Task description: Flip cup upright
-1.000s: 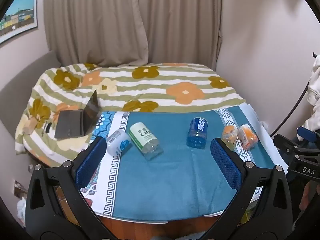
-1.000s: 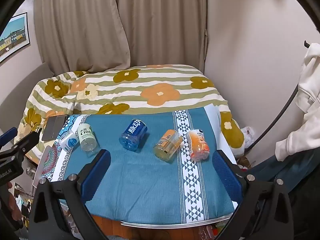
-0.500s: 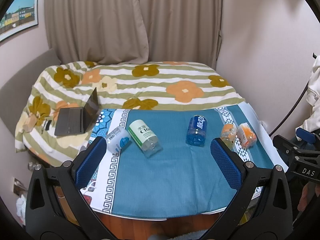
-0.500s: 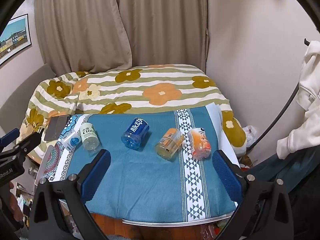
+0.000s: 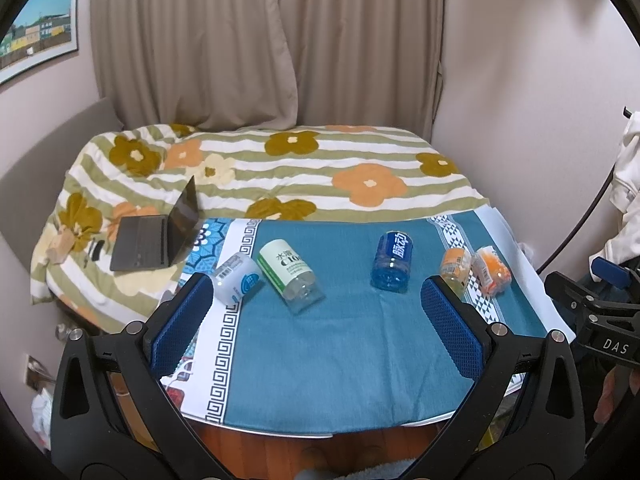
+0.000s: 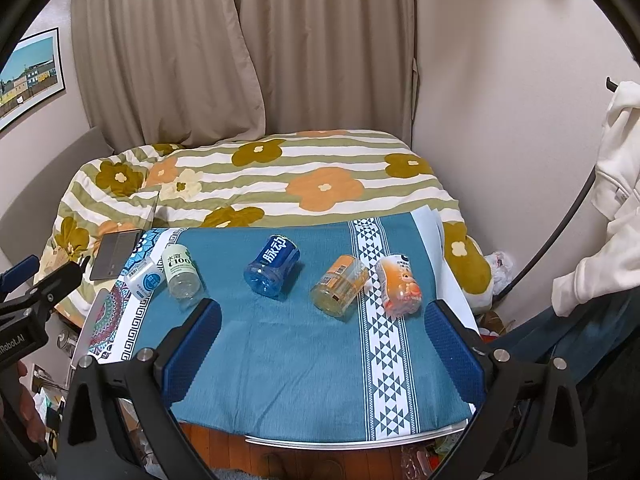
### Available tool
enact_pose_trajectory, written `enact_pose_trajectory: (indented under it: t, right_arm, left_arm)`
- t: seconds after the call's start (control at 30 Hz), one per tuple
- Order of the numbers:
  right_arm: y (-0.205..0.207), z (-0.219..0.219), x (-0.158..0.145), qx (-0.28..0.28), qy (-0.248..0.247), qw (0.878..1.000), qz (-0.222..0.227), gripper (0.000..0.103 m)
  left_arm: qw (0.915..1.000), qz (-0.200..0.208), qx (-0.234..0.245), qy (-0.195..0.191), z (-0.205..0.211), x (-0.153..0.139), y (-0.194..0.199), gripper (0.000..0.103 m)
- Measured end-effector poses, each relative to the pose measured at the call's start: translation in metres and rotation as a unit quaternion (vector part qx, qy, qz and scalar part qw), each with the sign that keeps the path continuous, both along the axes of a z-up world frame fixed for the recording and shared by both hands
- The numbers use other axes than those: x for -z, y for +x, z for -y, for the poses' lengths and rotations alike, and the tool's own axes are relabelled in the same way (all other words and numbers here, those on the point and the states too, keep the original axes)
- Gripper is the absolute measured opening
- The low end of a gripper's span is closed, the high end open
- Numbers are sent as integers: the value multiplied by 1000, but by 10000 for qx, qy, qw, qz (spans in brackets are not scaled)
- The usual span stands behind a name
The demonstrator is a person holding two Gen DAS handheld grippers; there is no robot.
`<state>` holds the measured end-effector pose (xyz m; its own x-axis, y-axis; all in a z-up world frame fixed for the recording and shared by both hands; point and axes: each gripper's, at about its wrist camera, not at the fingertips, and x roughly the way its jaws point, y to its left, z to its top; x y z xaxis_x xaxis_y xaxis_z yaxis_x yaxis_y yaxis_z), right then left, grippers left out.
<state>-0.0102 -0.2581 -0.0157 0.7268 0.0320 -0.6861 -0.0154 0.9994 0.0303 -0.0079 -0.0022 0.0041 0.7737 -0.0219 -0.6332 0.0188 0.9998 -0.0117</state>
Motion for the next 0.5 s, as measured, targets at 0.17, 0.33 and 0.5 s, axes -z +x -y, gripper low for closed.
enact_pose_trajectory:
  t: [0.17, 0.33, 0.5]
  right_arm:
    - [0, 0, 0, 2, 7, 10000, 3, 101]
    - [0, 0, 0, 3, 1, 10000, 9, 101]
    - [-2, 0, -1, 2, -5, 10000, 19, 101]
  left_arm:
    - [10000, -3, 0, -5, 0, 0, 0, 103]
    - [10000, 6, -7, -6, 0, 0, -1, 103]
    - [10000, 6, -3, -13, 0, 1, -1, 103]
